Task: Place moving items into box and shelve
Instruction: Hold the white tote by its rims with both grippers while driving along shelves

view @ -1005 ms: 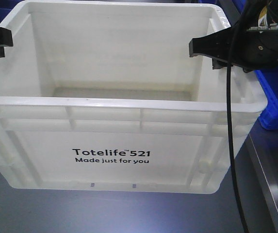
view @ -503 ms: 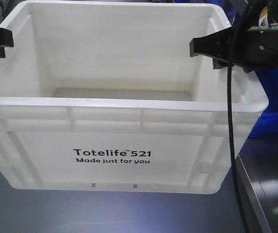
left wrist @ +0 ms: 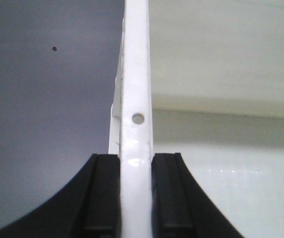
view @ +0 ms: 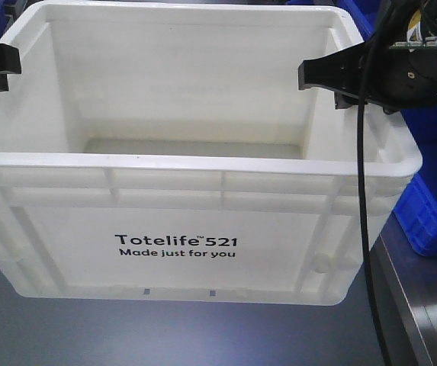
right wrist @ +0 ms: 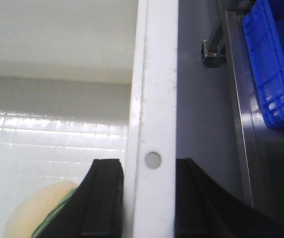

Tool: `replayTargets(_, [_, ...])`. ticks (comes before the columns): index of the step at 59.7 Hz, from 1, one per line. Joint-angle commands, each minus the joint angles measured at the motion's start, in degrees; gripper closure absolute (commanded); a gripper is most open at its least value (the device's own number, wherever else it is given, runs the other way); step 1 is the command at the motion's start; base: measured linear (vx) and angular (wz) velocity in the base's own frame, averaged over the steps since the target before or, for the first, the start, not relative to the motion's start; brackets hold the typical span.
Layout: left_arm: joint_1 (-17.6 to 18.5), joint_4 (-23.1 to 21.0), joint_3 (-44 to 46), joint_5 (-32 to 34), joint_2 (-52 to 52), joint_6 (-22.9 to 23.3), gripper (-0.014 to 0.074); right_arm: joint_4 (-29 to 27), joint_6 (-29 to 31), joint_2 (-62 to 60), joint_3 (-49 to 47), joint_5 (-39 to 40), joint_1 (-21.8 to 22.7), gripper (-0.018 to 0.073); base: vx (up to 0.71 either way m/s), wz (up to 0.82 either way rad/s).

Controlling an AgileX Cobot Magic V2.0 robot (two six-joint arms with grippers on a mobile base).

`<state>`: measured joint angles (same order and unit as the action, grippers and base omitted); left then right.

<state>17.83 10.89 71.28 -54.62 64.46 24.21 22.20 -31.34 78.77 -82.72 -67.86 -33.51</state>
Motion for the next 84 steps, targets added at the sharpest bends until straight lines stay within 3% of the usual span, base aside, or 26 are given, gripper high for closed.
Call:
replayTargets(1, [0.2,2.9,2.5,7.3,-2.0,0.0,0.0438,6.1,0.8,-2.6,-2.2,4.1,0.2,0.0423,0.26,0.19])
replayTargets(84, [0.2,2.9,2.5,7.3,-2.0,0.0,0.0438,6.1,0.8,-2.6,-2.2,4.1,0.2,0.0423,0.33,0.05])
